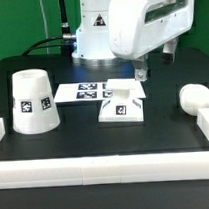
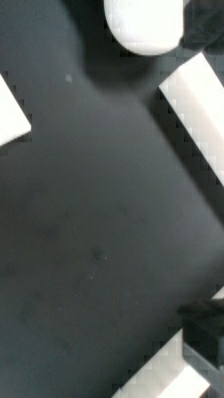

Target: Assemble lamp

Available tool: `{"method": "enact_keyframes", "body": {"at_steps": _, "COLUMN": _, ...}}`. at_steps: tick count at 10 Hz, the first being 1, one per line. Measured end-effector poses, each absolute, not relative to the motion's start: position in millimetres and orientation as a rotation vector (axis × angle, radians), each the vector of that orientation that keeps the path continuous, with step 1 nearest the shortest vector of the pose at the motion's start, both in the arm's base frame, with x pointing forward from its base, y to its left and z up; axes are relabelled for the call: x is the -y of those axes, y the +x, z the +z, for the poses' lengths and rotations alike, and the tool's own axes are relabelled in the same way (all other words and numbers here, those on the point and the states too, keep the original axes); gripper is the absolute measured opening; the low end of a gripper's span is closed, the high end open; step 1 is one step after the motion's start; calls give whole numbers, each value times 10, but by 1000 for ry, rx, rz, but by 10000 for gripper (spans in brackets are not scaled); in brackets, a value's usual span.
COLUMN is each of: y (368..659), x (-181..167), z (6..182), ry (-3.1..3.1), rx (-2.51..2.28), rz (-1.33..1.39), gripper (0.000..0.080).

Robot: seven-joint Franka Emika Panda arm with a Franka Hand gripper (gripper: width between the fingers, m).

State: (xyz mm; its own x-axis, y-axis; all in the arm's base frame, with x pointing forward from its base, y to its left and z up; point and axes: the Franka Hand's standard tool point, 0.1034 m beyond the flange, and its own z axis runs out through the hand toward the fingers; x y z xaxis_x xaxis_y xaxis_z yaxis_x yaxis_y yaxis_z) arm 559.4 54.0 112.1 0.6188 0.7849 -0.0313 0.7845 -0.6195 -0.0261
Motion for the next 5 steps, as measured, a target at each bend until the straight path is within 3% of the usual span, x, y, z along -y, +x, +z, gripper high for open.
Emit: {"method": "enact_keyframes", "body": {"at_steps": 5, "y": 5594, "x": -540, "z": 1121, "ry": -2818, "rx": 1366, "rz": 62, "gripper": 700}}
